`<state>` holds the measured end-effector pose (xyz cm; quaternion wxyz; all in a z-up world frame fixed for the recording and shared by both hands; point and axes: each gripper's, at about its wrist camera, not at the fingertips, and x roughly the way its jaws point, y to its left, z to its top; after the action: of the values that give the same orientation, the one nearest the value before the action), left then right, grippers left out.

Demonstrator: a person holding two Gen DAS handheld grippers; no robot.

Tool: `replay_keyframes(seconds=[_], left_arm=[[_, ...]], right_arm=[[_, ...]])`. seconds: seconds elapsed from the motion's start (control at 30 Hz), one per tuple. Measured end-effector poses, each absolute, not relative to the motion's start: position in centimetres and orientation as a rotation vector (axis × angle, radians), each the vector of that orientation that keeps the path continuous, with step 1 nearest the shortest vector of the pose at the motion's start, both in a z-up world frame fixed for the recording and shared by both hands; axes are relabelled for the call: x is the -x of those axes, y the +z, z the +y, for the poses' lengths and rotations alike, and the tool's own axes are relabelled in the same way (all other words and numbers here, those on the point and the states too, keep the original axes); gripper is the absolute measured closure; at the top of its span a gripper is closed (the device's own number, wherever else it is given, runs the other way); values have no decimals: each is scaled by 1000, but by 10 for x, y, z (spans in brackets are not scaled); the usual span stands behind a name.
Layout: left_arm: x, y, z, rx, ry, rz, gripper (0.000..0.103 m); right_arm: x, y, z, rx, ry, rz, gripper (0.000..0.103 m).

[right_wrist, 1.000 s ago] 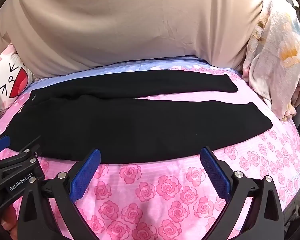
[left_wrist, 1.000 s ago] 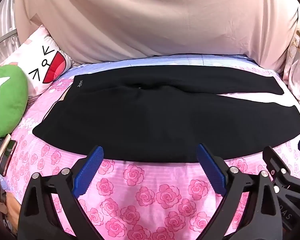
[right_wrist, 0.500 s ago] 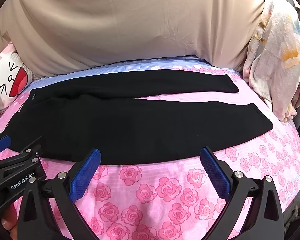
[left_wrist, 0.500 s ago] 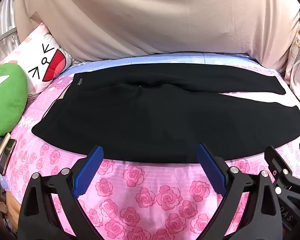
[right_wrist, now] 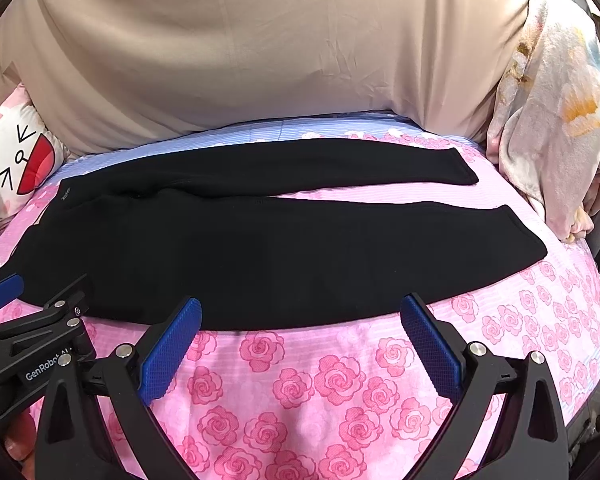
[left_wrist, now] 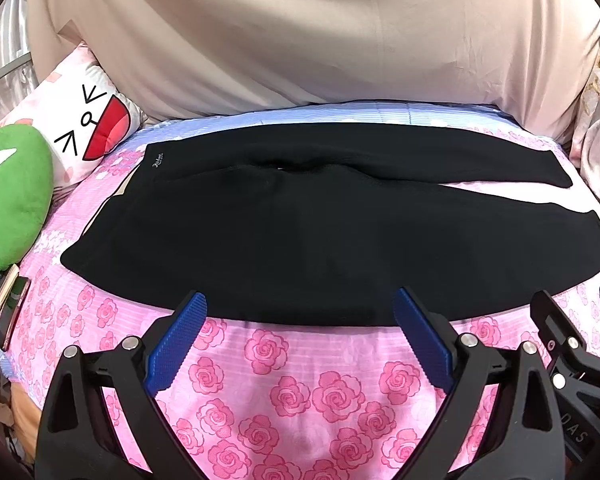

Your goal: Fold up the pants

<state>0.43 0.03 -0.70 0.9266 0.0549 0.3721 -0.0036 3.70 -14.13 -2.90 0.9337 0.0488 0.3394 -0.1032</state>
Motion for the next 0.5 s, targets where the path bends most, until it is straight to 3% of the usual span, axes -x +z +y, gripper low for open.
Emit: replay_keyframes(seconds=[0.5], left_arm=[[-7, -6, -2, -113, -7, 767, 10]], right_arm=[[-39, -30, -143, -103, -206, 696, 5]])
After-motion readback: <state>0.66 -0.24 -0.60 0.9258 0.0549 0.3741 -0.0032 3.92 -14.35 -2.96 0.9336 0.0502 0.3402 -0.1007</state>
